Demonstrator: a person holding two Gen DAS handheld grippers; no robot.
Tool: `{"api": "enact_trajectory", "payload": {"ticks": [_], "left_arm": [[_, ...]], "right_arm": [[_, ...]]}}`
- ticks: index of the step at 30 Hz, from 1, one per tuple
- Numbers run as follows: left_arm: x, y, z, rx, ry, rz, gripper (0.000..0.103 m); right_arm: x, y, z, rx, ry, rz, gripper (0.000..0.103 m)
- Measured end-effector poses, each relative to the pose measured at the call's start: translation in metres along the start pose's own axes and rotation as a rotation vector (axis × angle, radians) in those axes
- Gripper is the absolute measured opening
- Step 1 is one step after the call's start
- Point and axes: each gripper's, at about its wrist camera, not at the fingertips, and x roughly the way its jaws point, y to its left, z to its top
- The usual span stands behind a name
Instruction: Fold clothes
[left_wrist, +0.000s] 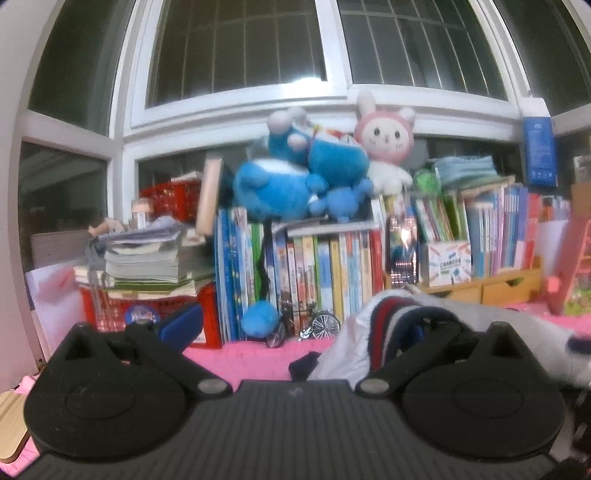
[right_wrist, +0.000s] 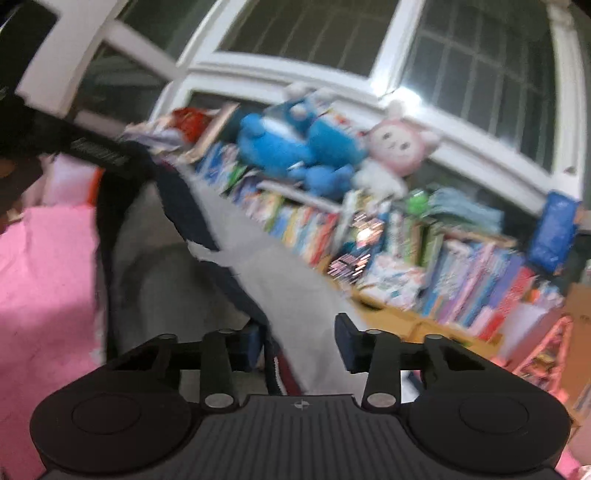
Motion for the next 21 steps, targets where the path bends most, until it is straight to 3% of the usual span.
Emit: {"api": "enact_trajectory", "payload": {"ticks": [1,4,6,9,11,14,19,21], "left_arm": [[-0.001,-0.001,-0.001,-0.001,-0.002,0.000,0.103],[-0.005,-0.003,0.002,0.040,-0.020,0.037,0.103],[-0.004,-0.006,-0.001,0.102,-0.017,0.053,0.103],[0.003,-0.013,-0.013,0.087,0.022,-0.004,0.103],[0.008,-0.026,-0.026,0.045,0.076,-0.073,0.103],[0.017,-0.053,-0.048,0.062,0.163,-0.164,0.103],[0.025,-0.062,-0.071,0.123,0.203,-0.137,0.103],[0.024,-0.048,-0.065,0.118,0.157,-0.059,0.103]], "right_arm": [[0.003,0.006,-0.003,-0.022,0.015,0.016,0.039],[0.023,0.018,-0.019,-0.107,0.052,-0.070,0.022],[0.026,-0.001,-0.018,-0.035,0.054,-0.125,0.018],[0.005,-0.042,-0.002,0.072,-0.032,-0.234,0.019],[-0.016,-0.070,0.012,0.174,-0.085,-0.247,0.019],[-0.043,-0.102,0.025,0.306,-0.159,-0.282,0.018],[-0.066,-0.112,0.002,0.247,-0.106,-0.351,0.019],[-0.065,-0.111,-0.023,0.225,-0.002,-0.357,0.019]]}}
